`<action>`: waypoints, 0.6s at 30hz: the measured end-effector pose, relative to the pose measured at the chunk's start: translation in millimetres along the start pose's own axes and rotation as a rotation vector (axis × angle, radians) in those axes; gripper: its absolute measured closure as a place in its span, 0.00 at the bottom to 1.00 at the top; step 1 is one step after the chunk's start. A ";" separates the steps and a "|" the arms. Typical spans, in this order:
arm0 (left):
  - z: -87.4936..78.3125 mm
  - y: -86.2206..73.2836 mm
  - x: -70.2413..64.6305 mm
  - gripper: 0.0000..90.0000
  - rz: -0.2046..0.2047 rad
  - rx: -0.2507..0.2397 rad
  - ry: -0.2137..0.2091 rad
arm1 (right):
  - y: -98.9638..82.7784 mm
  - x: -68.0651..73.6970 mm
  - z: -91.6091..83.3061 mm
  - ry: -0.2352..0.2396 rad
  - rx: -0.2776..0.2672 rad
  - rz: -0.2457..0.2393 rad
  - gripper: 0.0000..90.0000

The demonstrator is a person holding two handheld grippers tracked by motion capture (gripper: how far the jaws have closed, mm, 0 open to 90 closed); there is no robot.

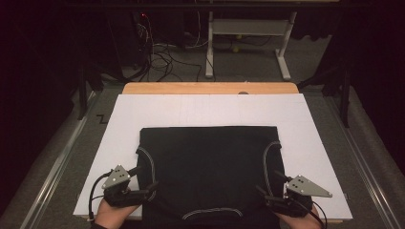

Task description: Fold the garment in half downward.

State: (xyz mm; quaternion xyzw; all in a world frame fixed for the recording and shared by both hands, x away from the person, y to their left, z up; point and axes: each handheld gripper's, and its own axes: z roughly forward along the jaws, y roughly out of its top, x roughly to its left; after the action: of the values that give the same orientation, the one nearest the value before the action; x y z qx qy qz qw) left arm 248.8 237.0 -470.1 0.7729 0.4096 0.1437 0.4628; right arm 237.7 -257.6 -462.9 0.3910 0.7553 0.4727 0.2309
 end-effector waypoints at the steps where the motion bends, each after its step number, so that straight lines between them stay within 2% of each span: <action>1: -0.4 -0.3 2.8 0.12 -0.010 0.003 0.002 | -0.1 -1.9 0.0 -0.008 0.000 0.003 0.18; 3: -0.8 -1.0 8.4 0.07 -0.035 0.001 0.003 | -0.5 -5.6 0.0 -0.010 -0.005 0.011 0.16; 8: -3.2 -0.7 17.4 0.00 -0.083 -0.009 -0.003 | -0.2 -9.9 1.7 -0.024 -0.003 0.026 0.06; 10: -4.8 0.0 17.6 0.00 -0.082 -0.019 0.005 | 0.6 -10.3 2.4 -0.021 0.001 0.029 0.00; 15: -7.7 1.3 16.4 0.00 -0.065 -0.038 0.022 | 3.8 -9.0 1.1 -0.034 -0.023 0.022 0.00; 18: -7.9 1.7 16.1 0.00 -0.058 -0.045 0.029 | 9.2 -7.0 2.8 -0.020 -0.051 0.040 0.00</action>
State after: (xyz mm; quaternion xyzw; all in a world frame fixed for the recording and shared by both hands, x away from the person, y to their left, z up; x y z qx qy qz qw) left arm 254.9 253.7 -467.0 0.7480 0.4351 0.1508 0.4779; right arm 247.2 -259.5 -456.1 0.4048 0.7327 0.4922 0.2389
